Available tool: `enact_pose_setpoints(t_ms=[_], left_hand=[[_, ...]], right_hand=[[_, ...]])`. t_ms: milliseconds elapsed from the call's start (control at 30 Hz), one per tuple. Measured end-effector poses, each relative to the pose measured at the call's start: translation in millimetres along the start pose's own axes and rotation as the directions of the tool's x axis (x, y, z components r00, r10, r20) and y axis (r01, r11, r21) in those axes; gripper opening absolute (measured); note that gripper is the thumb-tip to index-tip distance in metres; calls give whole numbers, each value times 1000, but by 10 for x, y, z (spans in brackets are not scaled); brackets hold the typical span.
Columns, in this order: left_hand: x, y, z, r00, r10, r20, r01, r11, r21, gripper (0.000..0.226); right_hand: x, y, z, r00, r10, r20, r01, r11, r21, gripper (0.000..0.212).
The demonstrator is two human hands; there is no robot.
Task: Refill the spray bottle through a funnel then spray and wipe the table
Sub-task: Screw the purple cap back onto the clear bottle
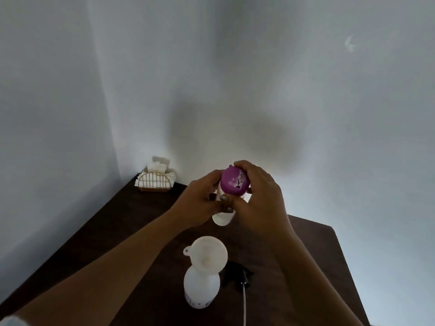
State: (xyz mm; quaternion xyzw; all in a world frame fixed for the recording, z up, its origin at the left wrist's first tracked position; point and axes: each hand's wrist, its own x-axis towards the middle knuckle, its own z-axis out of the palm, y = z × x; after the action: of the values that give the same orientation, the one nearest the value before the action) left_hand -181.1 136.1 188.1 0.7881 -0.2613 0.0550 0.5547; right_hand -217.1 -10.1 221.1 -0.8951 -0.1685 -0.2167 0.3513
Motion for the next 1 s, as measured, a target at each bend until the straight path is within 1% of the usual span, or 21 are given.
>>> enact_pose_setpoints(t_ms=[67, 167, 300, 333, 433, 533, 600, 733, 833, 1000], left_hand=[[58, -200, -120, 999, -37, -15, 37, 999, 11, 59], [179, -547, -273, 993, -113, -42, 112, 993, -29, 60], [363, -1116, -441, 978, -181, -103, 180, 984, -15, 63], [371, -1164, -403, 976, -186, -111, 186, 983, -9, 64], [591, -1645, -531, 966, -226, -125, 224, 974, -31, 65], [824, -2024, -579, 955, -247, -167, 240, 969, -62, 62], [962, -2232, -574, 944, -255, -210, 248, 967, -57, 61], [1199, -2628, -556, 920, -277, -276, 277, 960, -38, 60], [1279, -2791, -516, 909, -296, -293, 306, 952, -11, 59], [1443, -3029, -480, 906, -309, -288, 323, 946, 1, 57]], right_hand=[[147, 61, 219, 999, -6, 41, 7, 1000, -23, 63], [395, 168, 540, 995, 22, 99, -19, 999, -25, 62], [788, 357, 1000, 973, 63, 224, -57, 998, -33, 63], [810, 395, 1004, 965, 66, 252, -57, 997, -46, 63], [1169, 589, 1405, 937, 93, 337, -56, 991, -119, 62], [1482, 758, 1698, 922, 126, 367, -52, 977, -206, 64], [1635, 858, 1857, 914, 161, 374, -62, 963, -262, 64], [1855, 1067, 2164, 906, 179, 383, -35, 934, -355, 62], [1908, 1140, 2270, 897, 218, 385, -65, 925, -374, 63], [2039, 1290, 2390, 888, 220, 404, -53, 921, -387, 68]])
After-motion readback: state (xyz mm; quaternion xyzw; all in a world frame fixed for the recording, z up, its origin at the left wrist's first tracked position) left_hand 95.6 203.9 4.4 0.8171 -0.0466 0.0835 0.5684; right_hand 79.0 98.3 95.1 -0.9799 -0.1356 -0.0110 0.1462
